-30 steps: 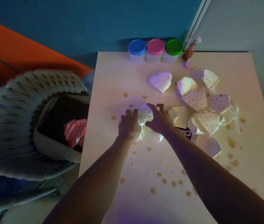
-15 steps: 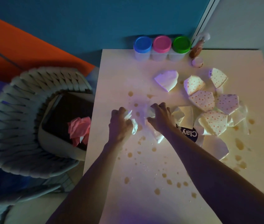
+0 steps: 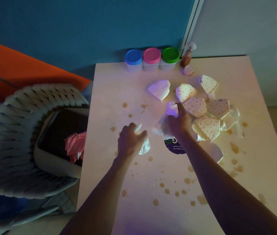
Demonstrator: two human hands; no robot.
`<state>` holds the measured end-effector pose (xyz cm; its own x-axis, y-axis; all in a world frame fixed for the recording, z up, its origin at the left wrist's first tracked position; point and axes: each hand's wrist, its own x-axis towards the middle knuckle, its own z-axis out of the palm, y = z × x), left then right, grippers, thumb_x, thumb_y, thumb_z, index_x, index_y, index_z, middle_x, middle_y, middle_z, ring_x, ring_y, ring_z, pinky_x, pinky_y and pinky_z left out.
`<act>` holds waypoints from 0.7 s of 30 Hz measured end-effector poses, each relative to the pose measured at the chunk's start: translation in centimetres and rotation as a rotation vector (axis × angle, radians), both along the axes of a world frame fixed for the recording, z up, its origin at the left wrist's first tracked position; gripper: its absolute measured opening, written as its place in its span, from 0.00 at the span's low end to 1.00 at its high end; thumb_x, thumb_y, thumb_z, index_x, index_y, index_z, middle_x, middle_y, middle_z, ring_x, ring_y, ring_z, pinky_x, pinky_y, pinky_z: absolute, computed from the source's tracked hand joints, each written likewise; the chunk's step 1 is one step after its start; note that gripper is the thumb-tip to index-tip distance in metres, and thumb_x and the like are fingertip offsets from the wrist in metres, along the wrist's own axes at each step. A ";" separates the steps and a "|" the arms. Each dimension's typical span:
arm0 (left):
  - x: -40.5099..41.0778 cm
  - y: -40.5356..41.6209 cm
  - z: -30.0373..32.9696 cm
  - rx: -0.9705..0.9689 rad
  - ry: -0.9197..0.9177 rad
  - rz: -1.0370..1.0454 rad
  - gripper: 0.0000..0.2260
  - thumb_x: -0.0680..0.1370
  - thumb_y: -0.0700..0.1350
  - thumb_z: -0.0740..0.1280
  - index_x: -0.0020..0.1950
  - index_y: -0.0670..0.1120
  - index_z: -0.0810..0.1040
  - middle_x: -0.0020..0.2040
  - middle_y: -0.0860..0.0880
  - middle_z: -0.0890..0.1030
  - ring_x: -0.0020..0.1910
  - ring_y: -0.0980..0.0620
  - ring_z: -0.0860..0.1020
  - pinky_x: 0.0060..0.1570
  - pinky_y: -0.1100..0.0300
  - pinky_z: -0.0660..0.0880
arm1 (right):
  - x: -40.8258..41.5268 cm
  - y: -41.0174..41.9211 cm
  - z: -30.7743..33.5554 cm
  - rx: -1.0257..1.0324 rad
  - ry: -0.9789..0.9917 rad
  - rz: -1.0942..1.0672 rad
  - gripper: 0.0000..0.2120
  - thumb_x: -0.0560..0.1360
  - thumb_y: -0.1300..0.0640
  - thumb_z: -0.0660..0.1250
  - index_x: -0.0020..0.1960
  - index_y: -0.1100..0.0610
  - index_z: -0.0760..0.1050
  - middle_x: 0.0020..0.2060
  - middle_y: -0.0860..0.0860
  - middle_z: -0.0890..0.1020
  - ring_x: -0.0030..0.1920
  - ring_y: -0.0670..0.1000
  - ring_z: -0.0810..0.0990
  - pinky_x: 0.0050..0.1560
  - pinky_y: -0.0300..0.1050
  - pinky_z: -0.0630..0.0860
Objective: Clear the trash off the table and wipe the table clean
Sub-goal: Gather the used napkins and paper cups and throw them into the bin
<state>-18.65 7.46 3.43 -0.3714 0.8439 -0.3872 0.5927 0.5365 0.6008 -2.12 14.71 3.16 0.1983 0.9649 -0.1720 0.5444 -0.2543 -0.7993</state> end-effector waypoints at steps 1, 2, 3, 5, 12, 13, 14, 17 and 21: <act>0.7 0.2 0.0 -0.001 0.012 -0.016 0.15 0.75 0.52 0.68 0.59 0.49 0.78 0.58 0.47 0.80 0.58 0.45 0.78 0.57 0.54 0.75 | 1.0 -0.3 0.1 -0.029 0.023 -0.020 0.13 0.70 0.64 0.62 0.53 0.53 0.75 0.39 0.50 0.79 0.40 0.56 0.76 0.38 0.44 0.66; 0.8 0.2 -0.1 -0.005 0.018 -0.023 0.13 0.76 0.50 0.67 0.58 0.48 0.78 0.58 0.46 0.81 0.58 0.43 0.79 0.57 0.53 0.75 | 1.5 -0.6 0.1 -0.052 0.053 -0.030 0.15 0.71 0.65 0.61 0.54 0.53 0.76 0.40 0.49 0.80 0.40 0.56 0.77 0.38 0.44 0.66; 1.2 0.2 -0.1 -0.004 0.018 -0.026 0.11 0.76 0.48 0.66 0.58 0.47 0.78 0.59 0.45 0.81 0.58 0.42 0.79 0.57 0.51 0.76 | 2.3 -0.9 0.2 -0.074 0.087 -0.058 0.16 0.72 0.66 0.61 0.54 0.53 0.78 0.41 0.48 0.82 0.42 0.55 0.78 0.39 0.44 0.69; 2.1 0.2 0.2 -0.001 0.010 -0.038 0.13 0.75 0.42 0.66 0.60 0.47 0.78 0.59 0.44 0.79 0.58 0.41 0.78 0.57 0.49 0.76 | 3.7 -1.4 0.1 -0.096 0.163 -0.139 0.14 0.73 0.66 0.61 0.51 0.53 0.80 0.43 0.48 0.84 0.44 0.53 0.80 0.43 0.43 0.73; 5.2 -0.1 0.5 -0.007 -0.082 -0.188 0.14 0.75 0.39 0.65 0.56 0.55 0.82 0.53 0.53 0.84 0.53 0.52 0.81 0.55 0.57 0.79 | 7.1 -3.1 0.0 -0.292 0.413 -0.314 0.11 0.73 0.61 0.63 0.50 0.51 0.81 0.40 0.50 0.84 0.41 0.53 0.80 0.41 0.43 0.76; 5.7 -0.1 0.7 0.001 -0.090 -0.192 0.12 0.76 0.40 0.66 0.54 0.54 0.82 0.51 0.54 0.85 0.51 0.53 0.82 0.53 0.59 0.79 | 7.4 -3.3 -0.1 -0.320 0.445 -0.315 0.09 0.71 0.58 0.64 0.49 0.51 0.81 0.39 0.50 0.83 0.41 0.54 0.81 0.42 0.45 0.77; 6.2 0.0 0.9 0.011 -0.093 -0.199 0.10 0.76 0.42 0.67 0.53 0.53 0.83 0.49 0.54 0.85 0.48 0.54 0.81 0.51 0.62 0.78 | 7.8 -3.5 -0.2 -0.341 0.481 -0.318 0.10 0.68 0.54 0.66 0.47 0.52 0.80 0.38 0.51 0.83 0.41 0.55 0.81 0.43 0.47 0.78; 7.6 -0.2 1.7 0.058 -0.119 -0.202 0.03 0.74 0.47 0.72 0.47 0.51 0.82 0.41 0.54 0.84 0.41 0.54 0.80 0.41 0.66 0.74 | 8.8 -4.0 -0.1 -0.406 0.613 -0.360 0.16 0.63 0.47 0.74 0.47 0.53 0.80 0.39 0.54 0.82 0.39 0.56 0.81 0.43 0.52 0.79; 9.2 -0.9 1.9 0.052 -0.152 -0.177 0.11 0.71 0.56 0.74 0.41 0.49 0.81 0.36 0.52 0.83 0.37 0.53 0.80 0.40 0.60 0.76 | 9.6 -4.8 -0.1 -0.411 0.622 -0.386 0.14 0.67 0.61 0.77 0.50 0.57 0.79 0.39 0.56 0.82 0.37 0.56 0.82 0.42 0.53 0.81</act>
<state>-9.46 6.51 5.35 -0.1569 0.9109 -0.3817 0.5755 0.3985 0.7142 7.45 9.96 3.05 0.2546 0.6855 -0.6821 -0.1502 -0.6688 -0.7281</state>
